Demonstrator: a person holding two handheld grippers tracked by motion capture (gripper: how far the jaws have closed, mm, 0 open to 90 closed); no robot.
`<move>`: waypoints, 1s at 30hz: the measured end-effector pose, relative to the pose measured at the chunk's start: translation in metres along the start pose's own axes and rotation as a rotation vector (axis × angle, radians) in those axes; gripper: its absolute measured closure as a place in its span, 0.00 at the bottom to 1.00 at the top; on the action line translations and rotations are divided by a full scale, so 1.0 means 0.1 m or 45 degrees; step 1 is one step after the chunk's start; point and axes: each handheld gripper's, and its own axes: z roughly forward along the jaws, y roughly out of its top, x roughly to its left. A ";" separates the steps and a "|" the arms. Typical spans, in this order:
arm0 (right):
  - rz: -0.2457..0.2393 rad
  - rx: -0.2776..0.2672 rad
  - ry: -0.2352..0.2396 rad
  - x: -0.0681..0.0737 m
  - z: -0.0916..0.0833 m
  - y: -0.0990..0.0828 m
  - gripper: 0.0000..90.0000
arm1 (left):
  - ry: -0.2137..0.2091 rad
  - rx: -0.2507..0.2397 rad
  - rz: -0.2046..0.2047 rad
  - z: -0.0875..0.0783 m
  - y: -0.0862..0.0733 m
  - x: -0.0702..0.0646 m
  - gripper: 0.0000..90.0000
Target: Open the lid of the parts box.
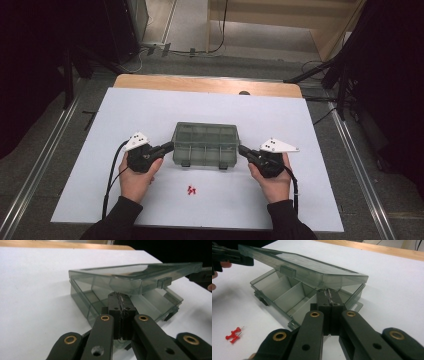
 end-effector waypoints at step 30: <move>0.002 -0.075 -0.084 -0.04 0.11 0.40 1.00 | 0.041 -0.114 0.083 0.03 0.34 0.08 0.98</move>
